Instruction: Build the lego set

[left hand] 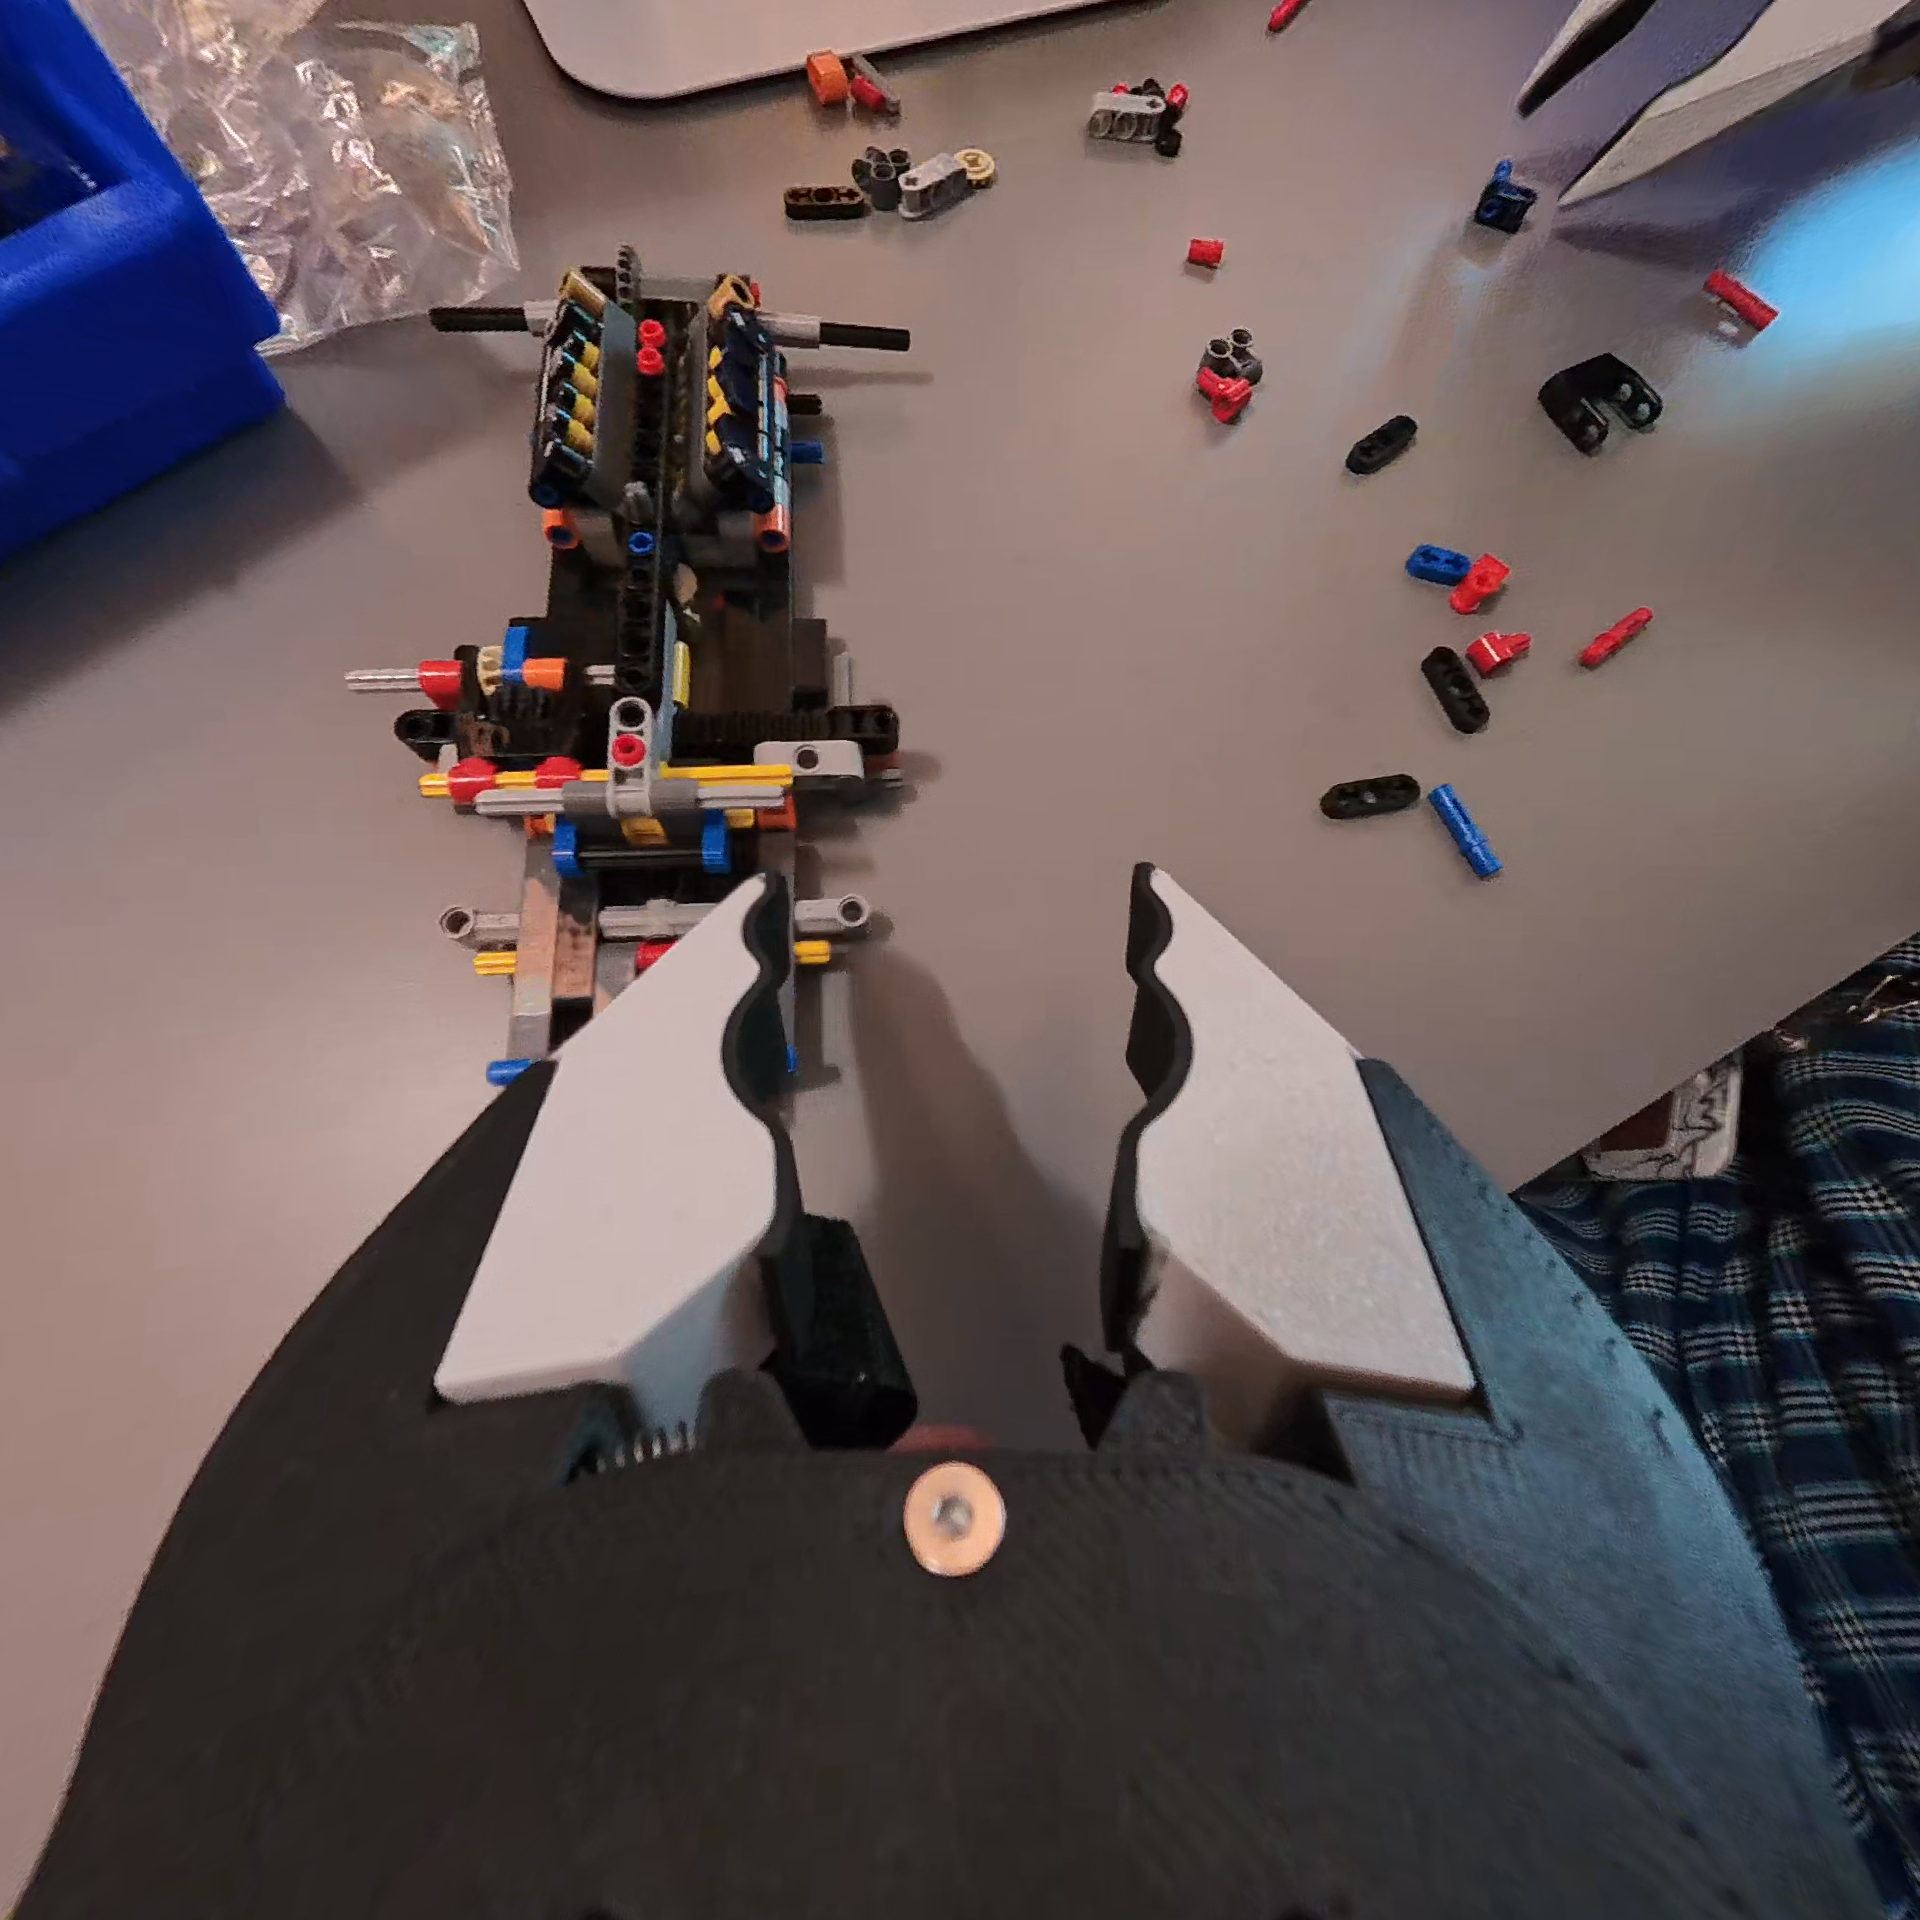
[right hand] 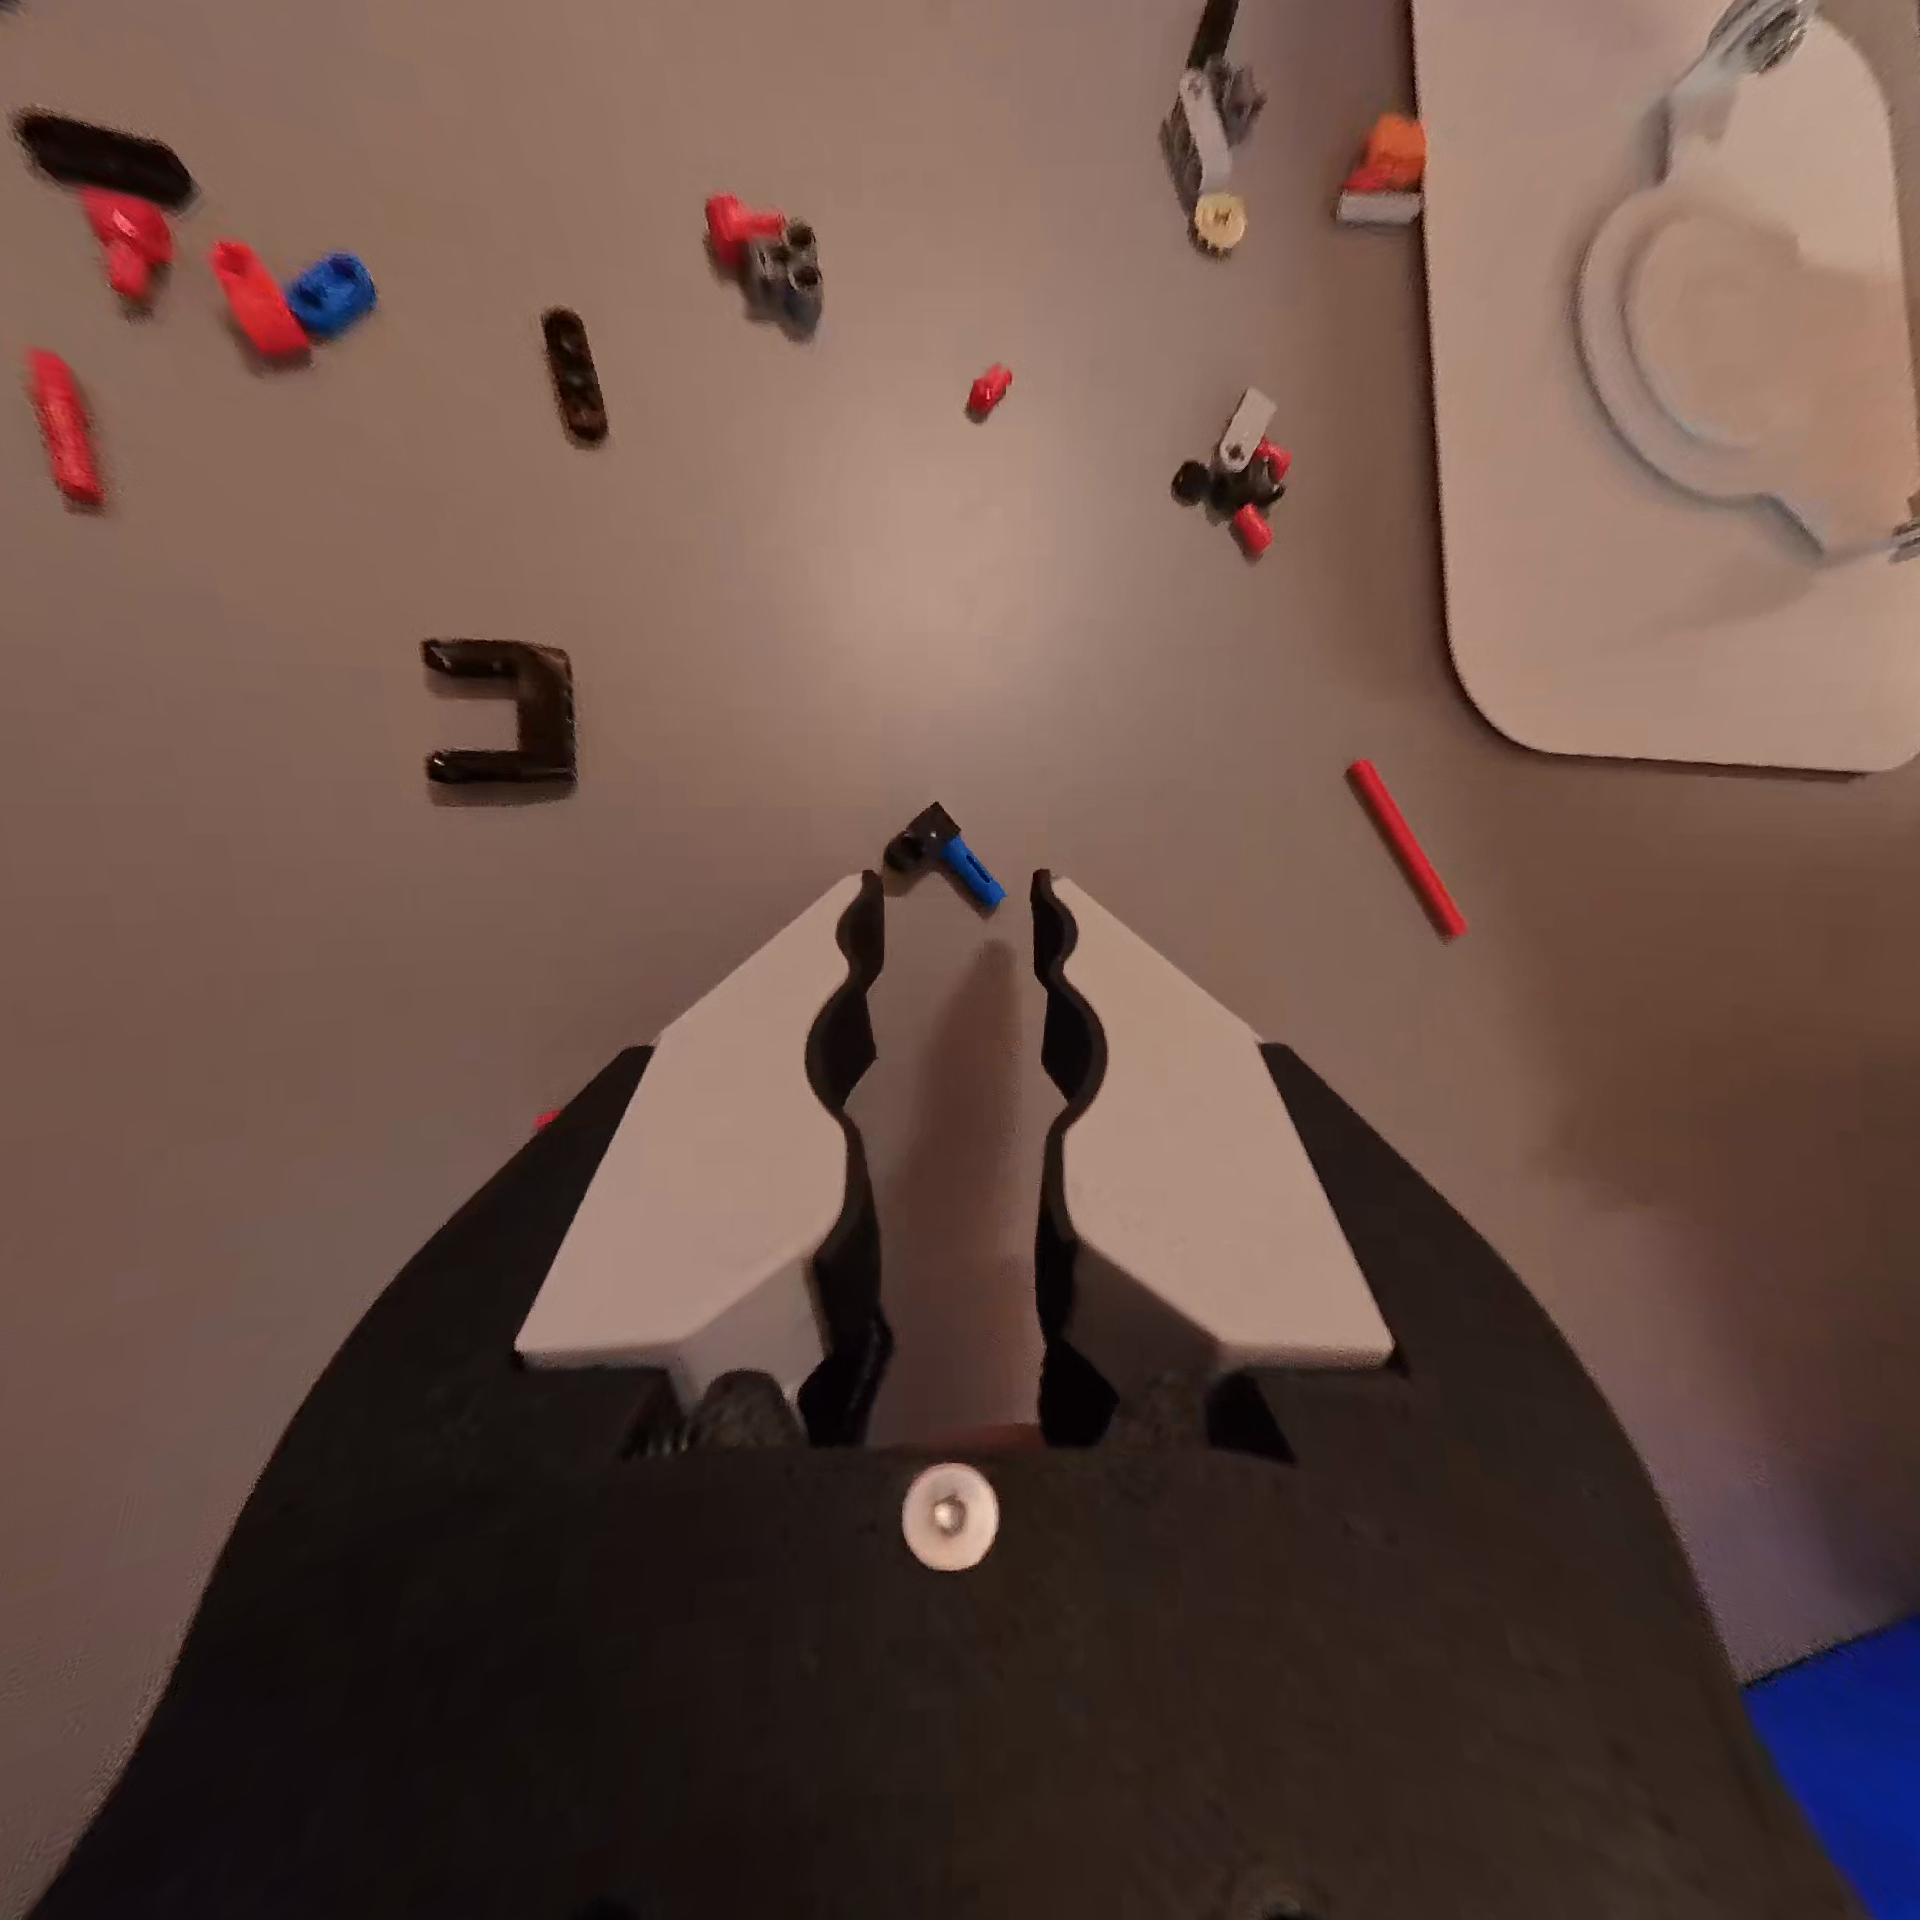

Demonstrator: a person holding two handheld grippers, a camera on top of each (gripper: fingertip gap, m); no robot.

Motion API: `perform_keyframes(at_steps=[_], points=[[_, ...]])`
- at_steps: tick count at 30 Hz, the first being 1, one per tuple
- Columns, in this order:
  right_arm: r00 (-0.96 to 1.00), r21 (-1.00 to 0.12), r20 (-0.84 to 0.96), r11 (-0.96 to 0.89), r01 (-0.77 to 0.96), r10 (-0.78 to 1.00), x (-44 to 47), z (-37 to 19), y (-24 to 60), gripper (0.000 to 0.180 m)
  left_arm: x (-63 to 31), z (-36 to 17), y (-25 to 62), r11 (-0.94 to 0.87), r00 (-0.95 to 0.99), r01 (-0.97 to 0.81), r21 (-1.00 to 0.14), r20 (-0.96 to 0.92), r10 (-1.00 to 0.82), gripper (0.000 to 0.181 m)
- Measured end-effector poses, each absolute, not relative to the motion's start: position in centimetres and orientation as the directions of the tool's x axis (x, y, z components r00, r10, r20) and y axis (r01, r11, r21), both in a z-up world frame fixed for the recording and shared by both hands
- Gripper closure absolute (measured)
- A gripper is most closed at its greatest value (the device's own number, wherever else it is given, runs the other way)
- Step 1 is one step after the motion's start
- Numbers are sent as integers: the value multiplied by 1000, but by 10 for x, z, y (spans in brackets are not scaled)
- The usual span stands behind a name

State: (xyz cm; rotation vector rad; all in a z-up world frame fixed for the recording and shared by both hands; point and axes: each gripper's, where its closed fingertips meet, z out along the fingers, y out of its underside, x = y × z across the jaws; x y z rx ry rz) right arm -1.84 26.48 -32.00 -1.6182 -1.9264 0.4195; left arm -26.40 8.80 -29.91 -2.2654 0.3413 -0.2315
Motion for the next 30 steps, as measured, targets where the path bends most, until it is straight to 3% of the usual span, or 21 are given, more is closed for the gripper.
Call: perform_keyframes(at_steps=[7, 13, 16, 19, 23, 26, 30], points=[[-75, -630, 144, 150, 762, 987, -27, -329, 264, 178, -252, -298, 90, -619, 941, -173, -766, 57, -334, 118], [-98, -700, 129, 160, 696, 987, -45, -312, 251, 179, -238, -289, 95, -582, 933, -184, -792, 46, -357, 121], [-200, -770, 205, 284, 572, 958, -73, -283, 220, 179, -218, -271, 101, -527, 917, -136, -839, 95, -388, 128], [-315, -754, 327, 447, 481, 891, -102, -263, 185, 179, -191, -250, 110, -451, 888, -109, -886, 117, -444, 134], [-472, -759, 271, 488, 431, 839, -131, -251, 144, 179, -163, -236, 114, -300, 836, -368, -880, -172, -520, 139], [-560, -820, 77, 372, 435, 825, -143, -240, 122, 179, -158, -239, 113, -225, 764, -547, -806, -372, -527, 142], [-617, -846, -113, 250, 471, 779, -154, -234, 111, 179, -157, -236, 113, -146, 706, -638, -756, -498, -504, 149]])
